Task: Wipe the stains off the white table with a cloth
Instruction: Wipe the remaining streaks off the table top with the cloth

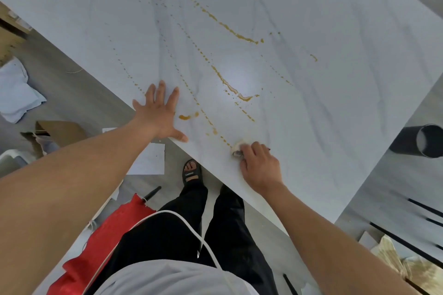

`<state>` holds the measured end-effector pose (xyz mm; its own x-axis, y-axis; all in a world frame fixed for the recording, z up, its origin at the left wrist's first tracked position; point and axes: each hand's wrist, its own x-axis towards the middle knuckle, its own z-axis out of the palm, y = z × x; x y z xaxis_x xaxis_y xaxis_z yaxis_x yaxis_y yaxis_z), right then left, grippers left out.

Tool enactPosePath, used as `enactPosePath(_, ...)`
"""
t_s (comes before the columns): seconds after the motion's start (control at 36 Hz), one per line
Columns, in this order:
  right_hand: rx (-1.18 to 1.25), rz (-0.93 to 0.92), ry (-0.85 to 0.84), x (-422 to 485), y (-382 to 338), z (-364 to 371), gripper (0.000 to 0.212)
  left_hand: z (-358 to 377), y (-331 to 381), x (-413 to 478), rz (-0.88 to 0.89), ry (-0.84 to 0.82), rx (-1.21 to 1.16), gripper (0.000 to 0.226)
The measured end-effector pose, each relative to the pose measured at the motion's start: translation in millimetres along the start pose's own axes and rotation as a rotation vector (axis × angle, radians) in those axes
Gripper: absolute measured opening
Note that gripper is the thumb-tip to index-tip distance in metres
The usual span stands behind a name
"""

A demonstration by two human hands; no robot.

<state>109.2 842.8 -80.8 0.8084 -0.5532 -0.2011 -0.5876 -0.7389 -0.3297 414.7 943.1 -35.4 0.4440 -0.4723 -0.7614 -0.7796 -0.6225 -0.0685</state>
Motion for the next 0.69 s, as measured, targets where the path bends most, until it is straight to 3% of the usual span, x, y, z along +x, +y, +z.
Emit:
enactPosePath(0.08, -0.029, -0.139, -0.086, -3, 3, 1, 0.029, 1, -2, 0, 0.000, 0.005, -0.001, 0.155)
enactPosePath(0.25, 0.124, 0.354, 0.050, 6, -12, -1, 0.025, 1, -3, -1, 0.012, 0.013, 0.003, 0.154)
enactPosePath(0.31, 0.091, 0.297, 0.037, -2, -25, 5, 0.024, 1, -3, -1, 0.013, 0.019, 0.001, 0.154)
enactPosePath(0.44, 0.011, -0.075, -0.125, -28, -40, 16, 0.021, 1, -2, -2, 0.012, 0.025, -0.006, 0.156)
enactPosePath(0.53, 0.029, -0.102, -0.127, -24, -33, 14, 0.027, 1, -2, -3, 0.011, 0.026, -0.008, 0.155)
enactPosePath(0.69, 0.146, 0.406, 0.035, -10, -25, 4, 0.031, 1, -2, -4, 0.013, 0.023, -0.012, 0.155)
